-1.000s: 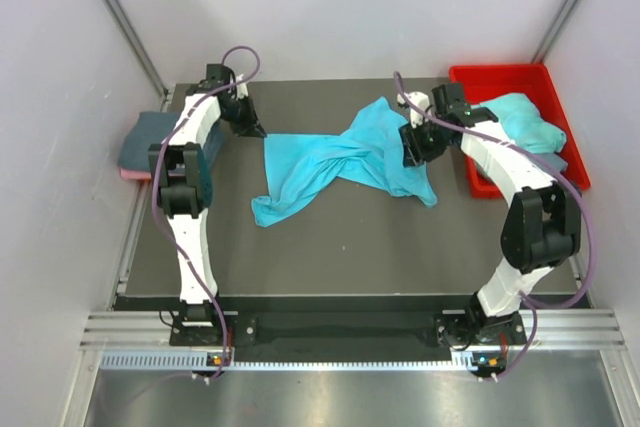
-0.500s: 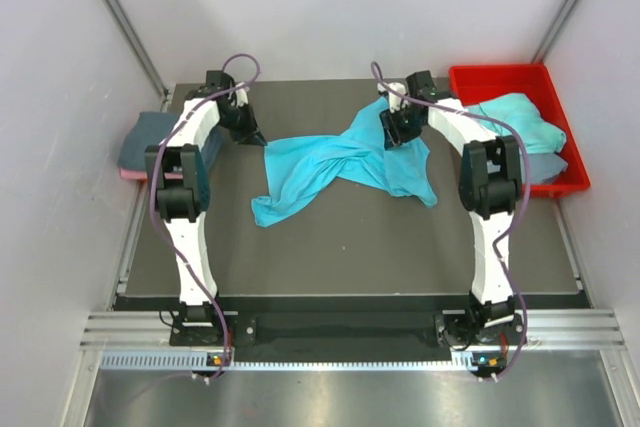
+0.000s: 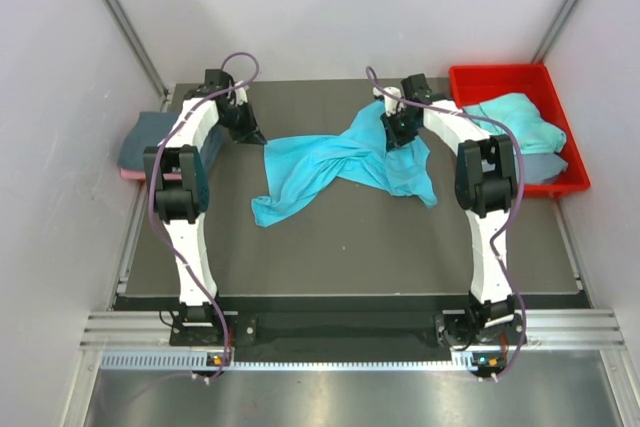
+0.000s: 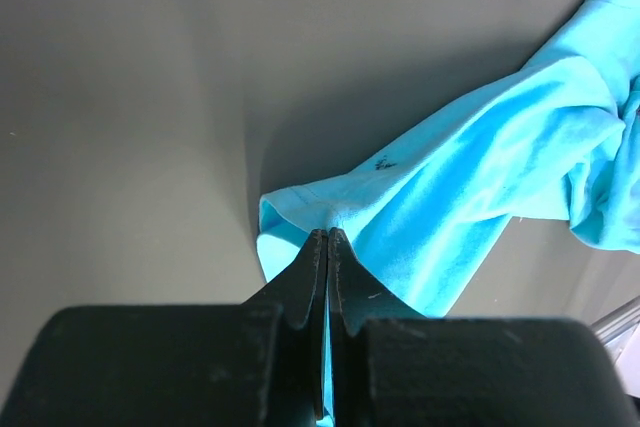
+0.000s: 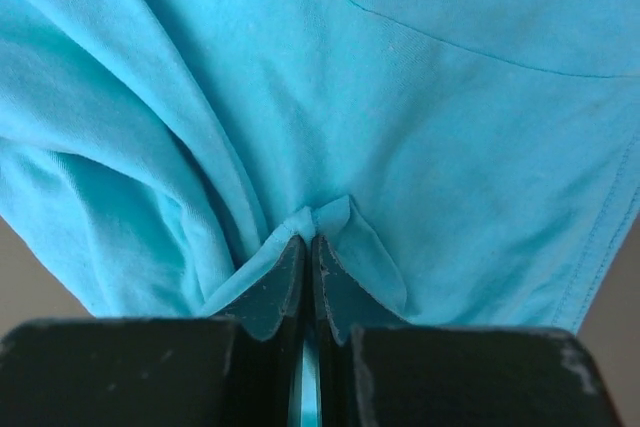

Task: Fold and stack the t-shirts
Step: Flatten the tshirt out

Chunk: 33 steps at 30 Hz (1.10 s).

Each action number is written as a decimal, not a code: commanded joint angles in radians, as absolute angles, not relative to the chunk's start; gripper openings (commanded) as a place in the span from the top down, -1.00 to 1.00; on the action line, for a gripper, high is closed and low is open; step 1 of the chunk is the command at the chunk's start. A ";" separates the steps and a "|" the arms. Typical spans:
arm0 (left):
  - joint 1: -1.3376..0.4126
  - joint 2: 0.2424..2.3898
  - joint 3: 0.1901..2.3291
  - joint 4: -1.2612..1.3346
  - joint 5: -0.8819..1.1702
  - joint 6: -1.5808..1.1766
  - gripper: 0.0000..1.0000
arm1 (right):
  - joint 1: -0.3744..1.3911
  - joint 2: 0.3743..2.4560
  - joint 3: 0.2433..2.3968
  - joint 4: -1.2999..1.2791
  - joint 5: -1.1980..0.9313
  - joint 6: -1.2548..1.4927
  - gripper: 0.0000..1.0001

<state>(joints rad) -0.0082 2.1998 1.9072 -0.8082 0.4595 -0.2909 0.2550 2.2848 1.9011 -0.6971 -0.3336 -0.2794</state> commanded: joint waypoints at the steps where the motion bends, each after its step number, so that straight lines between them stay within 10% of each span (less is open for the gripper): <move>1: -0.009 2.167 1.945 -0.778 0.486 -0.302 1.00 | 0.268 2.182 1.962 -0.686 -0.319 -0.293 1.00; 22: -0.008 2.066 2.177 -0.793 0.457 -0.152 1.00 | 0.242 1.669 1.766 -0.683 -0.181 -0.374 1.00; 33: -0.008 2.039 2.123 -0.801 0.472 -0.152 1.00 | 0.343 1.952 1.801 -0.635 -0.301 -0.307 1.00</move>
